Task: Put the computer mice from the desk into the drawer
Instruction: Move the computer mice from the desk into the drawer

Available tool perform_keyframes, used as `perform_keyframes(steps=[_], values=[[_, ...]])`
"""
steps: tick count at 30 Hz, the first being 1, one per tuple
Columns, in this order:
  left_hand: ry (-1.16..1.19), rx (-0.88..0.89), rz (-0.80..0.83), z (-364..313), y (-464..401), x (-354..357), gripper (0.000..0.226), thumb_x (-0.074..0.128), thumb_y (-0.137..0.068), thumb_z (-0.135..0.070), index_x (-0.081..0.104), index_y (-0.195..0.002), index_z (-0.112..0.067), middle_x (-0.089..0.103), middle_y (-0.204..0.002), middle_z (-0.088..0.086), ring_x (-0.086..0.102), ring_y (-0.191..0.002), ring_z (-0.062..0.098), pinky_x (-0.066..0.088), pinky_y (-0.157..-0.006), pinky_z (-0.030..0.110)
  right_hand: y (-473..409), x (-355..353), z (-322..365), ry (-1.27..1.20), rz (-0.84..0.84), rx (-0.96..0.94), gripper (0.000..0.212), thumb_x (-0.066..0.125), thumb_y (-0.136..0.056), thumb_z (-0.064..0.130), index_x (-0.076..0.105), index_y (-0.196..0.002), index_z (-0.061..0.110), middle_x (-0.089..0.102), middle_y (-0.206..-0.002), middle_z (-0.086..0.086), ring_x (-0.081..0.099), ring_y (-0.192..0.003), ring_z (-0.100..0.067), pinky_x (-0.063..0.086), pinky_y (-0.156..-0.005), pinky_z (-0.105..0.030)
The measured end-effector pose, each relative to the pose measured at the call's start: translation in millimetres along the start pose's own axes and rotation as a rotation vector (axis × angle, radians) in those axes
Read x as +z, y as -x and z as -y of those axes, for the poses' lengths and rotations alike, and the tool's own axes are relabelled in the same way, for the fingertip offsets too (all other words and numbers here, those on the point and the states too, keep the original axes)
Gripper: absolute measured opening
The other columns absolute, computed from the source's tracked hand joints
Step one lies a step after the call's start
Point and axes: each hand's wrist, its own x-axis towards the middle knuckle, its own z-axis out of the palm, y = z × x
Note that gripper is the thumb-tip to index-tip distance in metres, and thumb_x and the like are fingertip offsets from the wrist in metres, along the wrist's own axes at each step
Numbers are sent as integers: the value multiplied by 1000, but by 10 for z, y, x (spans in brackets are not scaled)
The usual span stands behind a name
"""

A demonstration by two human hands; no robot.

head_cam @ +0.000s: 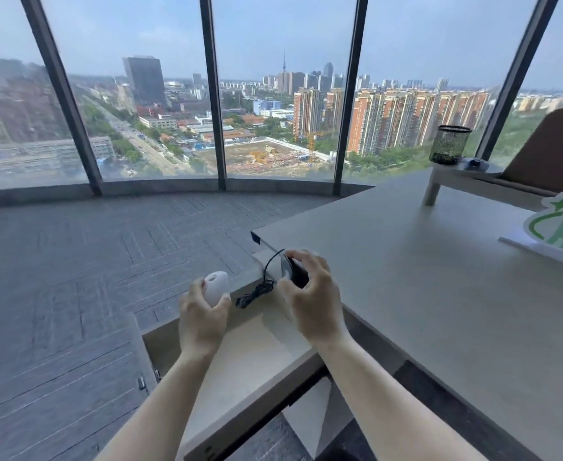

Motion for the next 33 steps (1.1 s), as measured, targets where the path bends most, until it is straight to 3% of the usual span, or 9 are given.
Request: perform_keyframes(steps=[2, 7, 11, 15, 19, 21, 25, 29, 33], values=[[-46, -80, 49, 219, -16, 63, 57, 58, -85, -34, 42, -136, -15, 49, -122, 14, 53, -92, 26, 47, -79, 37, 11, 245, -254, 47, 79, 56, 44, 63, -81, 12, 61, -124, 20, 57, -126, 5, 52, -114, -8, 35, -91, -9], [-218, -280, 221, 739, -32, 363, 62, 53, -87, -34, 35, -143, -18, 44, -131, 17, 57, -105, 37, 44, -83, 37, -19, 771, -954, 242, 307, 237, 45, 59, -80, 17, 59, -125, 19, 53, -129, -1, 51, -118, -23, 41, -97, -28], [-346, -396, 312, 1026, -22, 612, 63, 50, -88, -35, 29, -146, -26, 38, -135, 15, 57, -109, 36, 48, -87, 39, -96, 1059, -1412, 474, 495, 358, 52, 52, -80, 25, 50, -132, 26, 43, -139, -3, 41, -123, -31, 42, -99, -37], [-464, -430, 357, 1181, -72, 802, 65, 53, -86, -35, 30, -146, -27, 38, -138, 17, 50, -121, 37, 48, -94, 42, -147, 1286, -1696, 672, 654, 402, 43, 47, -89, 21, 45, -133, 23, 36, -141, -9, 36, -124, -36, 43, -97, -40], [-564, -408, 365, 1265, -89, 893, 69, 62, -82, -40, 35, -144, -24, 42, -138, 17, 40, -128, 36, 42, -98, 40, -133, 1418, -1884, 798, 754, 465, 48, 45, -90, 11, 40, -136, 23, 24, -152, -9, 34, -130, -37, 44, -101, -47], [-565, -406, 353, 1270, -86, 891, 65, 58, -83, -43, 38, -142, -22, 44, -137, 18, 40, -128, 37, 41, -98, 40, -124, 1411, -1887, 824, 777, 466, 47, 49, -89, 13, 41, -135, 22, 28, -149, -10, 38, -128, -37, 46, -99, -47], [-486, -349, 276, 1064, -98, 820, 54, 43, -91, -36, 40, -141, -18, 45, -137, 19, 41, -126, 37, 37, -101, 43, -155, 1183, -1644, 734, 619, 321, 34, 46, -94, 22, 47, -128, 17, 43, -136, -12, 48, -118, -36, 45, -94, -42], [-229, -86, 221, 433, -66, 888, 44, 48, -90, -22, 52, -133, -15, 53, -131, 16, 45, -122, 32, 36, -102, 39, -187, 593, -1147, 503, 329, 172, 34, 44, -94, 20, 55, -127, 19, 54, -132, -4, 56, -116, -27, 46, -92, -36], [41, 203, 234, -505, 301, 1120, 33, 50, -90, -13, 60, -121, -13, 57, -117, 6, 55, -107, 23, 41, -91, 28, -114, -402, -698, 444, -17, 58, 31, 48, -94, 14, 63, -121, 16, 66, -122, -4, 64, -107, -23, 50, -89, -33]])
